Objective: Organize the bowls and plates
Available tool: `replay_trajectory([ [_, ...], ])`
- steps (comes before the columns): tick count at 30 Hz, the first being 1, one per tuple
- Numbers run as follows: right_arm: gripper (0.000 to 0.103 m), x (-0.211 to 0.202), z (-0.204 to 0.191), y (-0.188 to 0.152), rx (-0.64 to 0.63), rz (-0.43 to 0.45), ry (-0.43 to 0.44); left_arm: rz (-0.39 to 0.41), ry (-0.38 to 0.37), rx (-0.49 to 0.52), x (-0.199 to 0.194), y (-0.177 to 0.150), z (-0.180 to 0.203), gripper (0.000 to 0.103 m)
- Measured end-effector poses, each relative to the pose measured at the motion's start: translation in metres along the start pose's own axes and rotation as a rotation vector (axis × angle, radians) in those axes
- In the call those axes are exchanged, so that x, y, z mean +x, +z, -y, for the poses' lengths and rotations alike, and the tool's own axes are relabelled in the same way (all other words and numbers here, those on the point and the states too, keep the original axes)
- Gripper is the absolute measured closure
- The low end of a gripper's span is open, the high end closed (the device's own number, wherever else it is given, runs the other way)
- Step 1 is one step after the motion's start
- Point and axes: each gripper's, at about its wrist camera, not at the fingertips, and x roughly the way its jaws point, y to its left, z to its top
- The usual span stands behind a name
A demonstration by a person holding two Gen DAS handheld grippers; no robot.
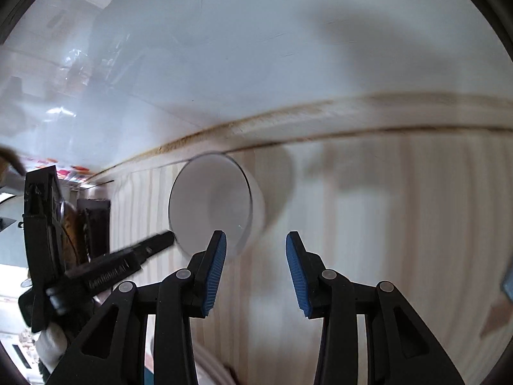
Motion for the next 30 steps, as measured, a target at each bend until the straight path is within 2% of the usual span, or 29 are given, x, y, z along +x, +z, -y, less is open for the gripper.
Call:
replay_trajectory([
  [2, 0.064, 0.021, 0.001, 0.008, 0.008, -0.033, -0.004, 0.015, 0.002, 0.012, 0.006, 0.002, 0.002, 0.084],
  [4, 0.081, 0.036, -0.001, 0.008, 0.003, -0.052, -0.013, 0.030, 0.019, 0.023, 0.007, 0.001, 0.004, 0.085],
  [5, 0.085, 0.041, -0.001, 0.009, 0.000, -0.052, -0.031, 0.036, 0.024, 0.028, 0.006, 0.000, 0.006, 0.085],
  [7, 0.089, 0.045, -0.001, 0.009, -0.019, -0.040, -0.047, 0.047, 0.029, 0.036, 0.005, -0.003, 0.008, 0.085],
  [16, 0.090, 0.033, -0.003, -0.011, -0.044, -0.023, -0.077, 0.102, 0.042, 0.127, -0.021, -0.029, 0.039, 0.085],
  [25, 0.090, -0.040, -0.002, -0.059, -0.036, 0.059, -0.095, 0.133, -0.012, 0.240, -0.066, -0.080, 0.068, 0.085],
  [30, 0.090, -0.082, 0.002, -0.099, -0.025, 0.098, -0.113, 0.139, -0.027, 0.310, -0.088, -0.120, 0.083, 0.085],
])
